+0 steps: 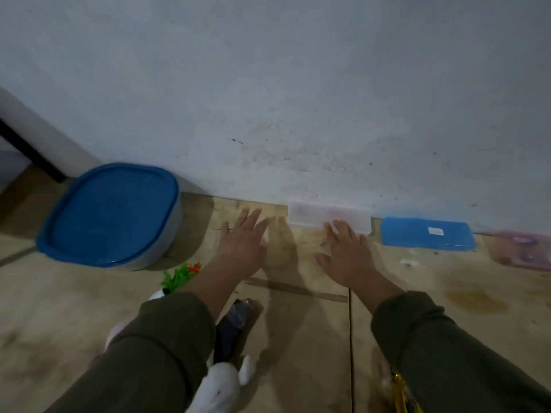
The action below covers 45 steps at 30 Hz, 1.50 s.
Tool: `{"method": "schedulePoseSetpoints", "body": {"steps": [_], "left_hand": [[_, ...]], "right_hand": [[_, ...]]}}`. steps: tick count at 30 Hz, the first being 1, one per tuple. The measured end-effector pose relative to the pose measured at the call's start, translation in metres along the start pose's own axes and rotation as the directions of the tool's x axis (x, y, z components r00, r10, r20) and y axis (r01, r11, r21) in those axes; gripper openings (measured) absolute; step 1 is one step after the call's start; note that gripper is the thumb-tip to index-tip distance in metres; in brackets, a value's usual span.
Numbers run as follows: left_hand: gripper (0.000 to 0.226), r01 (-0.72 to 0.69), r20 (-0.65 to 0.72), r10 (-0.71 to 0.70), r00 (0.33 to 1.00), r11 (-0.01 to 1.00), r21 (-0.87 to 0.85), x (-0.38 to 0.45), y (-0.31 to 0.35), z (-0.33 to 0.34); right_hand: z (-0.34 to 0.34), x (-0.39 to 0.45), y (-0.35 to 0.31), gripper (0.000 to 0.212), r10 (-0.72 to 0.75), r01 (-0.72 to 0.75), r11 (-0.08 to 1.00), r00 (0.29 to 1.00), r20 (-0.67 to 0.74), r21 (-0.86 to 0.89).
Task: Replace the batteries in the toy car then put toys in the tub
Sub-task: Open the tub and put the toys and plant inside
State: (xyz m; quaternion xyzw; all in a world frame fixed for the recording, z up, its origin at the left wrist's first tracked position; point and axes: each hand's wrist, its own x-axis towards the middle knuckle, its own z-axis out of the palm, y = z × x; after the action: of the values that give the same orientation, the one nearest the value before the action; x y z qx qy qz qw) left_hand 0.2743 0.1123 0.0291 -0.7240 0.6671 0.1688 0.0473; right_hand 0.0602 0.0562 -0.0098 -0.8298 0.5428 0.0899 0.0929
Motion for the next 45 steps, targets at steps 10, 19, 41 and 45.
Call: {"method": "schedulePoseSetpoints", "body": {"steps": [10, 19, 41, 45], "left_hand": [[0.091, 0.272, -0.019, -0.274, 0.961, 0.958, -0.088, -0.09, -0.179, -0.041], [0.082, 0.141, -0.023, -0.14, 0.99, 0.988, 0.062, -0.109, -0.292, -0.037], [0.096, -0.052, -0.195, 0.056, 0.979, 0.998, 0.028, -0.116, -0.326, -0.042], [0.084, -0.062, -0.292, 0.049, 0.955, 0.997, -0.035, -0.149, -0.334, -0.053]], "right_hand": [[-0.056, 0.009, -0.166, 0.062, -0.306, 0.329, 0.933, 0.939, -0.159, 0.148], [-0.041, 0.023, -0.33, 0.06, -0.524, 0.524, 0.851, 0.851, 0.028, 0.027], [-0.071, -0.004, -0.357, 0.041, -0.455, 0.454, 0.89, 0.889, -0.053, -0.035], [-0.08, -0.023, -0.365, 0.033, -0.519, 0.523, 0.852, 0.829, -0.207, -0.041]]}}
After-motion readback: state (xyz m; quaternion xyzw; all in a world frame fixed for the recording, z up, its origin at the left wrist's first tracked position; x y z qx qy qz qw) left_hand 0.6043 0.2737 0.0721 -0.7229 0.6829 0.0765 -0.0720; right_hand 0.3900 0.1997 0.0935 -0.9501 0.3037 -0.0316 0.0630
